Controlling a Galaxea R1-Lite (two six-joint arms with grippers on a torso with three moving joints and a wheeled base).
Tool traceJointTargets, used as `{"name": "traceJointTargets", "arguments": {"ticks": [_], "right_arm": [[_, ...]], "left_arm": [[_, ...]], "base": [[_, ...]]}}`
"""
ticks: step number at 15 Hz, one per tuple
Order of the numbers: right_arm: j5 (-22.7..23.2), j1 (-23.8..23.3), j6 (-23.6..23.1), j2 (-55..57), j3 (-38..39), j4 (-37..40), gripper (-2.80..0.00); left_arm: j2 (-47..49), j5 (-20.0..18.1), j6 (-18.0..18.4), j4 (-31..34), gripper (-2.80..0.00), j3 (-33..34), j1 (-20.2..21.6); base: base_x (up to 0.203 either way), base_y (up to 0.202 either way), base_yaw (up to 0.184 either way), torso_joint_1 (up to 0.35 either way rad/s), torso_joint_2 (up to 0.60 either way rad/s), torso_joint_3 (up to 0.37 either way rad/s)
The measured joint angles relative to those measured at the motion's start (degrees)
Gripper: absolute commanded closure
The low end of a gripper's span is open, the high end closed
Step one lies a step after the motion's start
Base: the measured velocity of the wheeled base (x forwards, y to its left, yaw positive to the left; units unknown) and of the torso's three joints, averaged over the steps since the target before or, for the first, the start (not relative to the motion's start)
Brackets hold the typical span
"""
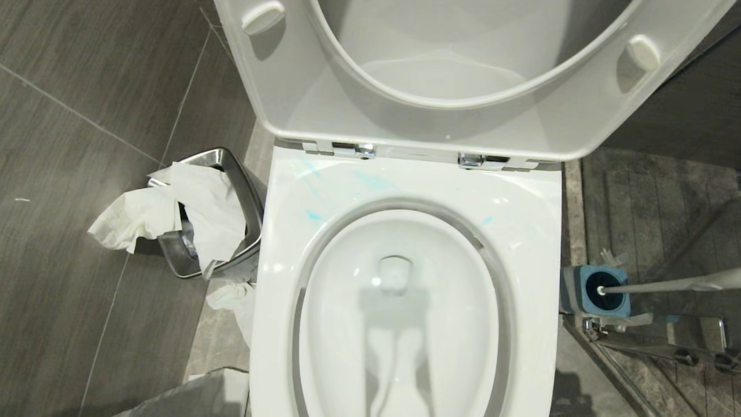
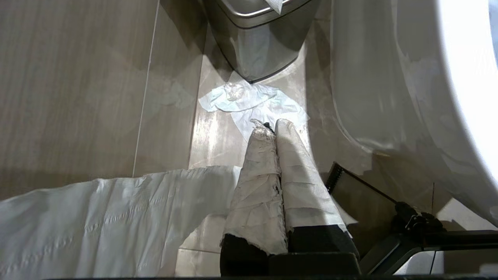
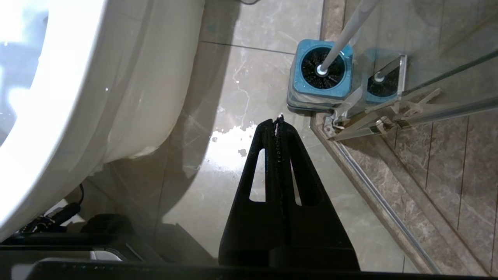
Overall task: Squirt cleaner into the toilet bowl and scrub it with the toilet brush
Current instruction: Pour in the cleaning agent
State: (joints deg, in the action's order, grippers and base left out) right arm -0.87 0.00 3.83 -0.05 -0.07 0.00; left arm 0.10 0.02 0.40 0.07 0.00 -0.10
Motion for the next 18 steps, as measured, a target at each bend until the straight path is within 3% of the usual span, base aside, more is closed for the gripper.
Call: {"name": "traceJointTargets", "arguments": {"ticks": [7, 10, 13, 15, 18], "right_arm": [[-0.28, 0.00, -0.17, 0.00, -0.41, 0.79, 0.00], [-0.80, 0.00, -0.35, 0.91, -6.63, 10.61, 0.00], [-0.58, 0.00, 0.35, 9.20, -13.93, 20.41, 0.00], [-0.34, 0.00, 1.71, 18.88, -16.57, 17.32, 0.00], [-0.07, -0.02, 4.38, 37.62, -18.26, 4.13, 0.00]], "left_arm": [[0.00, -0.02, -0.35, 0.00, 0.00, 0.00, 0.00], [0.00, -0.02, -0.33, 0.02, 0.00, 0.00, 0.00], [0.00, -0.02, -0.31, 0.02, 0.00, 0.00, 0.00], [0.00, -0.04, -0.32, 0.02, 0.00, 0.00, 0.00], [0.00, -0.02, -0.33, 0.02, 0.00, 0.00, 0.00]], "base": [[0.000, 0.000, 0.000, 0.000, 0.00, -0.010], [0.000, 0.000, 0.000, 0.000, 0.00, 0.000], [0.000, 0.000, 0.000, 0.000, 0.00, 0.000], [0.000, 0.000, 0.000, 0.000, 0.00, 0.000], [0.000, 0.000, 0.000, 0.000, 0.00, 0.000]]}}
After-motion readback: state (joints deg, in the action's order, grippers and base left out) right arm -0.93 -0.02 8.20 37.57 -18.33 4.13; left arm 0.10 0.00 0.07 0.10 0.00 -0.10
